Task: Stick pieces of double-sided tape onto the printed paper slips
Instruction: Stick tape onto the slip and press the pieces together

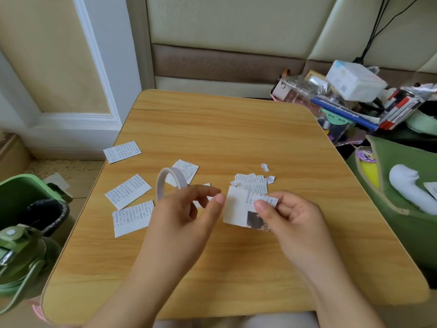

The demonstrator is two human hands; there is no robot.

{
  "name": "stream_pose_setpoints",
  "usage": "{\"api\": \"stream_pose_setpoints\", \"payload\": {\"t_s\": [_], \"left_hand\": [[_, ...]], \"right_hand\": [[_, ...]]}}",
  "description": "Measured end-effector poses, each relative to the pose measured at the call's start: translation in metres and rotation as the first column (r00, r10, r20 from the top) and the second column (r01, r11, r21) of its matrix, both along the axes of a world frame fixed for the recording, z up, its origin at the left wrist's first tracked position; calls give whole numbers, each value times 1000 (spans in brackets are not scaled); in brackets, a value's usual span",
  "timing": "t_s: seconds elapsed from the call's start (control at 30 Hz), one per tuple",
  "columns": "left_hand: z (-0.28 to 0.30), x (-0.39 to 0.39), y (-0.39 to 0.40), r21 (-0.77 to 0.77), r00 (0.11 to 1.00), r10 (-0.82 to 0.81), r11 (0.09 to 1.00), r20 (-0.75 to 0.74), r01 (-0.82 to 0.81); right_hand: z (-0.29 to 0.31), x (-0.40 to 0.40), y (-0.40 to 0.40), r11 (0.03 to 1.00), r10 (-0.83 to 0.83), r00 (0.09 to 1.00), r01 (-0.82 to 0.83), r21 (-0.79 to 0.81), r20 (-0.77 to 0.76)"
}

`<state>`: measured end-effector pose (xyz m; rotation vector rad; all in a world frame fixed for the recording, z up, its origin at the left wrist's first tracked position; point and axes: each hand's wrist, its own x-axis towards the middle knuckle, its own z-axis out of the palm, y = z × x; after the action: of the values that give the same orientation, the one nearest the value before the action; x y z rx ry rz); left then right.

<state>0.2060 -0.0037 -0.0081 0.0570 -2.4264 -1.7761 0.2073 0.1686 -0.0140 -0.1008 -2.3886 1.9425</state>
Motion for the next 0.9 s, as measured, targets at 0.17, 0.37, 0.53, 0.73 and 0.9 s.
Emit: {"api": "stream_pose_setpoints", "payload": {"t_s": [0.17, 0.37, 0.53, 0.73, 0.9], "left_hand": [[15, 13, 7, 286, 995, -76, 957, 66, 54], [24, 25, 9, 342, 997, -51, 939, 62, 27], [31, 36, 12, 328, 999, -22, 944, 34, 9], [34, 44, 16, 369, 999, 0, 929, 37, -14], [35, 48, 20, 330, 1000, 4, 944, 12, -7]], "right_hand": [[17, 13, -8, 997, 33, 996, -38, -69, -77], [26, 27, -13, 993, 31, 994, -43, -114, -107], [28, 37, -17, 994, -1, 990, -15, -106, -144], [27, 45, -20, 992, -34, 988, 14, -128, -154], [27, 48, -19, 991, -36, 986, 14, -135, -164]]}}
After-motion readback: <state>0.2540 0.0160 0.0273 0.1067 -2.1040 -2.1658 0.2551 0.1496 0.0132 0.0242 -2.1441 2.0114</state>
